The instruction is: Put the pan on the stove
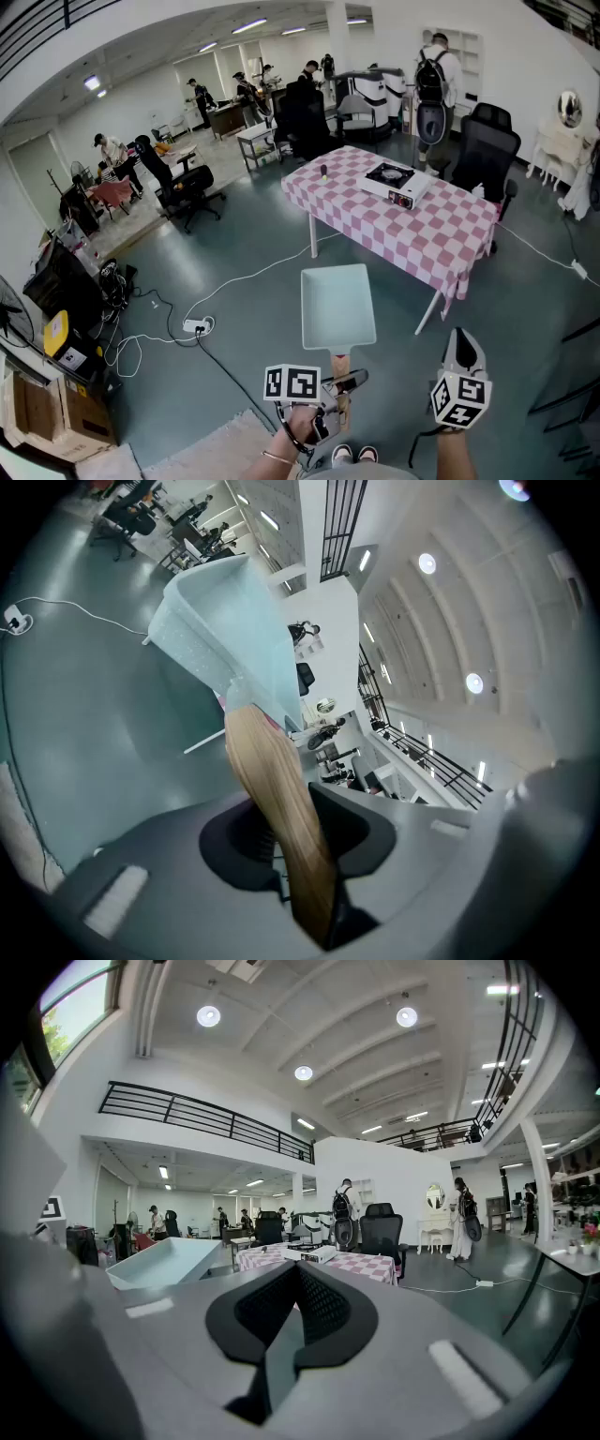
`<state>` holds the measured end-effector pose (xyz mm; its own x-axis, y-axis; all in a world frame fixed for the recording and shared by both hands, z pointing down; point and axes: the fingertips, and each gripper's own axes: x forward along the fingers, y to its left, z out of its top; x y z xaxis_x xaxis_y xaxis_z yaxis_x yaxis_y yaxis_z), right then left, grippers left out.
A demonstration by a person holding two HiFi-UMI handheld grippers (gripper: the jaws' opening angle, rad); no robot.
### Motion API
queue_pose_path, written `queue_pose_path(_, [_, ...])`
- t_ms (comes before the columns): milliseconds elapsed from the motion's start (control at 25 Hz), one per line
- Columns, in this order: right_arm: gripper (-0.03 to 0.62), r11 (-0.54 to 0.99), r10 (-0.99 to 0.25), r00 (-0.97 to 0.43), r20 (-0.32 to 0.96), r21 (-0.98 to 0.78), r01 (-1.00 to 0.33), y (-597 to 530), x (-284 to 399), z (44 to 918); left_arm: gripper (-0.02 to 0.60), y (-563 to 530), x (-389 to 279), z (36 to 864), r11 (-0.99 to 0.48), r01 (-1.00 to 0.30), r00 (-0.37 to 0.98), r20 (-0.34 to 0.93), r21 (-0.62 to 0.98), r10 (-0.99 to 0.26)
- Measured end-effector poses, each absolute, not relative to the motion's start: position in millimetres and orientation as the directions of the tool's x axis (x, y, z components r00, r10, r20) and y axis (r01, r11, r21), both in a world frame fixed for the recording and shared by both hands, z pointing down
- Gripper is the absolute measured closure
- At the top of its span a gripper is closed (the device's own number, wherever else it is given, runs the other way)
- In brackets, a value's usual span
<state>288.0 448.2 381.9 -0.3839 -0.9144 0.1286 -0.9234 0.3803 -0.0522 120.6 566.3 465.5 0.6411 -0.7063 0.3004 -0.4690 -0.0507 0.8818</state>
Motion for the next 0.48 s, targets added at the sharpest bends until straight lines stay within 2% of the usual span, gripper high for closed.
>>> queue_pose_path(480, [0.585, 0.351, -0.926, -0.36, 0.113, -0.096, -0.932, 440.5, 276.6, 380.6, 0.491, 560.1, 96.8, 466.3, -0.055, -0.481, 0.647, 0.311, 0.875, -0.696])
